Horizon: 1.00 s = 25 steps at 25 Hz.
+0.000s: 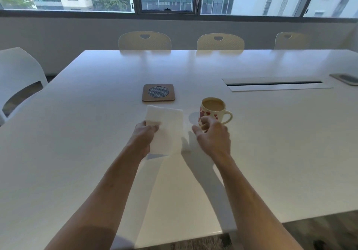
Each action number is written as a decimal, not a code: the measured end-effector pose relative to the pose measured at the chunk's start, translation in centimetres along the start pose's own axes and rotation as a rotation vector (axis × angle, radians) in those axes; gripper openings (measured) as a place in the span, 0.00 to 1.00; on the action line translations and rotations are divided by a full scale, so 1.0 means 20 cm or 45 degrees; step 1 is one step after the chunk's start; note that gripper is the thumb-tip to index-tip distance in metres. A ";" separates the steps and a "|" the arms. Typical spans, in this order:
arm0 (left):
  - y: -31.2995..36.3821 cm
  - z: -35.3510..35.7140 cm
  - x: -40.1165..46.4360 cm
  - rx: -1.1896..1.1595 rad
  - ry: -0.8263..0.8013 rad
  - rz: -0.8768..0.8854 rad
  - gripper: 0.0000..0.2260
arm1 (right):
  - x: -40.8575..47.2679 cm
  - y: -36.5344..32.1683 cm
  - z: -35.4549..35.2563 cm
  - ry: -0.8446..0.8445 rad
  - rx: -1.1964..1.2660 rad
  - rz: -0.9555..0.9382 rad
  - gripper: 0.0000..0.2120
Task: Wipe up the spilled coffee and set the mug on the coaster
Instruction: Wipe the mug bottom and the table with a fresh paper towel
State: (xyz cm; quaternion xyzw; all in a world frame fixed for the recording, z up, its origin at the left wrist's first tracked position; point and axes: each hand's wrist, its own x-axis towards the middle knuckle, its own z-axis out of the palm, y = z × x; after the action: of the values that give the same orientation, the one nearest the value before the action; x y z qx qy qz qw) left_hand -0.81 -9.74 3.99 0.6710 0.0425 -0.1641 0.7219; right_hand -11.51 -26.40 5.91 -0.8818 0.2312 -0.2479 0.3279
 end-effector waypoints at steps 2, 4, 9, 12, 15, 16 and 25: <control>-0.01 0.03 0.01 -0.053 0.031 0.008 0.12 | 0.05 0.05 -0.10 0.164 0.072 0.047 0.14; -0.01 0.05 0.02 -0.108 0.063 -0.002 0.14 | 0.11 0.12 -0.17 0.308 0.179 0.122 0.13; -0.04 0.10 0.05 -0.179 0.098 -0.044 0.13 | 0.26 0.33 -0.19 0.116 0.291 0.307 0.18; -0.04 0.12 0.06 -0.211 0.106 -0.061 0.13 | 0.31 0.37 -0.15 -0.056 0.320 0.241 0.15; -0.05 0.12 0.07 -0.224 0.090 -0.074 0.13 | 0.34 0.40 -0.11 -0.081 0.422 0.223 0.10; -0.05 0.12 0.07 -0.217 0.091 -0.081 0.13 | 0.35 0.40 -0.10 -0.084 0.488 0.231 0.10; -0.02 0.10 0.09 -0.237 0.086 -0.072 0.12 | 0.33 0.41 -0.04 0.035 0.600 0.254 0.06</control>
State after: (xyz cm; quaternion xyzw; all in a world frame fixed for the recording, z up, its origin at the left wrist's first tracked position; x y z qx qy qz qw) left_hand 0.45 -12.00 3.28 0.6048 0.1006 -0.1569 0.7743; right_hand -8.90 -36.23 2.66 -0.7504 0.2571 -0.2734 0.5441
